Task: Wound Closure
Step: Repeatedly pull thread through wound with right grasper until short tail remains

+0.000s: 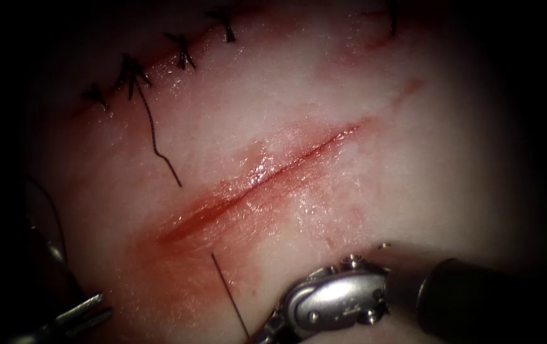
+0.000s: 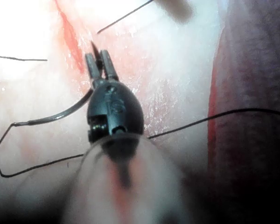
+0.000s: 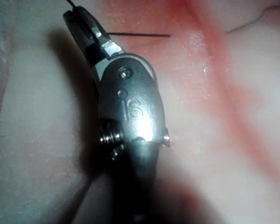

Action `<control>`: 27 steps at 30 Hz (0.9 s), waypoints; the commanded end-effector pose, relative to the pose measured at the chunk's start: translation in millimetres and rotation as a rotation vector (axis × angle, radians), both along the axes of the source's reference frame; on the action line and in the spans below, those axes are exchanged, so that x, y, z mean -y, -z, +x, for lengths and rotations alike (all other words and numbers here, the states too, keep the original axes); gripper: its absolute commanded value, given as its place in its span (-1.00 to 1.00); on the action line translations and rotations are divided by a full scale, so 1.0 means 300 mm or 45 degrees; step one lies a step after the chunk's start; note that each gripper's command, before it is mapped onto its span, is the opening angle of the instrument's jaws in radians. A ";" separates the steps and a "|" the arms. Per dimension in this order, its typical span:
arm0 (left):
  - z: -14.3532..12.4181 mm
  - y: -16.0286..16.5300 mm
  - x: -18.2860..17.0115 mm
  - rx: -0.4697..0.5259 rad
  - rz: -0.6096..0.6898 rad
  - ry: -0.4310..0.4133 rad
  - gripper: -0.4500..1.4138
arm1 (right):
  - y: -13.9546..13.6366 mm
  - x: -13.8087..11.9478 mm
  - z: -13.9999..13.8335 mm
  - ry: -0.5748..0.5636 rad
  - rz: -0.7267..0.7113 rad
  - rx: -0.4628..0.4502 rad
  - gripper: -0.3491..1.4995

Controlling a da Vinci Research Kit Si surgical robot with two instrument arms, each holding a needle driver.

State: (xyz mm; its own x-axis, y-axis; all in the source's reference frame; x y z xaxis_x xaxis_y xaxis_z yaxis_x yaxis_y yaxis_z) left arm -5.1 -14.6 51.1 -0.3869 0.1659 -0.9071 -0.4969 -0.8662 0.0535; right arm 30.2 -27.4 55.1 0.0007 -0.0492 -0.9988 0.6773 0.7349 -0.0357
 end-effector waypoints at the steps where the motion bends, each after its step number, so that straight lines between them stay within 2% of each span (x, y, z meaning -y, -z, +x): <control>1: -0.0014 -0.002 -0.001 0.002 -0.003 -0.001 -1.00 | -0.0001 0.0034 0.0012 0.026 0.006 0.010 -1.00; 12: -0.0018 -0.002 0.000 0.003 -0.005 -0.002 -1.00 | 0.0067 0.0152 -0.0032 0.124 0.067 0.030 -1.00; 21: -0.0017 -0.002 0.000 0.004 -0.006 -0.002 -1.00 | 0.0060 0.0162 -0.0043 0.141 0.082 0.058 -1.00; 22: -0.0017 -0.002 0.000 0.003 -0.006 -0.002 -1.00 | 0.0057 0.0158 -0.0040 0.115 0.085 0.067 -0.80; 24: -0.0017 -0.002 0.000 0.003 -0.006 -0.002 -1.00 | 0.0048 0.0143 -0.0035 0.006 0.099 0.090 0.31; 25: -0.0016 -0.002 0.000 0.001 -0.004 -0.005 -1.00 | 0.0041 0.0122 -0.0035 -0.062 0.115 0.109 0.65; 27: -0.0016 -0.002 0.000 0.001 -0.004 -0.005 -1.00 | 0.0028 0.0074 -0.0043 -0.139 0.115 0.141 0.73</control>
State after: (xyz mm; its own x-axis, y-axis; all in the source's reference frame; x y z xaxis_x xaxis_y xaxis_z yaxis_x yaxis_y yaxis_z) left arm -5.2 -14.8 51.1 -0.3864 0.1627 -0.9078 -0.4951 -0.8671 0.0554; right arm 28.2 -29.6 53.8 0.1281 0.0538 -0.9903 0.5720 0.8117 0.1181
